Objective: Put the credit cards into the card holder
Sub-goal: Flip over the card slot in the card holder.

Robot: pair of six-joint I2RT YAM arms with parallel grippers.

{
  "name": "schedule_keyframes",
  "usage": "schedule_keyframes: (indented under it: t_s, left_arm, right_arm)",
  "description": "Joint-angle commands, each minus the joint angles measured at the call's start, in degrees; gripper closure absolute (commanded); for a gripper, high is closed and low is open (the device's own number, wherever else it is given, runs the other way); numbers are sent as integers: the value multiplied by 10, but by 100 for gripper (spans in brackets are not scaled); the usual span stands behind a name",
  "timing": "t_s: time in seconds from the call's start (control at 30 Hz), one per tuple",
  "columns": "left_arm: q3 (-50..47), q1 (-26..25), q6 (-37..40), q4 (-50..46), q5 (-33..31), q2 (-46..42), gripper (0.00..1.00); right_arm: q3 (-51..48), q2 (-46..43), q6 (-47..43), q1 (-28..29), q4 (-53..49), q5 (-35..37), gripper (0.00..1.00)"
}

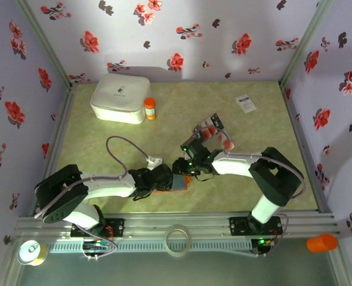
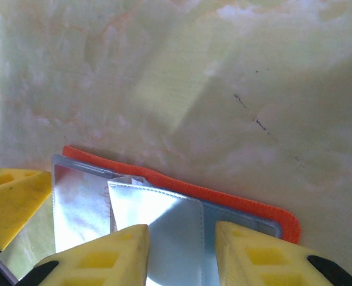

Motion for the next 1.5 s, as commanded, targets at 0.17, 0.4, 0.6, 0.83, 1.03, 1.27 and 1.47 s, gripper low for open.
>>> schedule_keyframes:
  t_s: [0.17,0.4,0.6,0.83,1.03,1.27,1.47]
  left_arm:
    - [-14,-4,-8,-16,0,-1,10]
    - [-2,-4,-4,-43,-16,-31,5]
    - [1,7,2,-87,-52,-110,0]
    - [-46,63,1,-126,-65,-251,0]
    - [-83,103,-4,-157,-62,-347,0]
    - [-90,115,-5,-176,-58,-374,0]
    - [-94,116,-5,-162,-52,-367,0]
  right_arm:
    - [1,-1,14,1,26,-42,72]
    - [-4,-28,32,2,42,-63,73]
    - [-5,-62,43,15,36,-65,56]
    - [14,-61,48,63,19,-37,47]
    - [28,-13,71,93,58,-30,46]
    - [60,53,87,111,89,-31,46]
    - [64,56,84,111,83,-28,46]
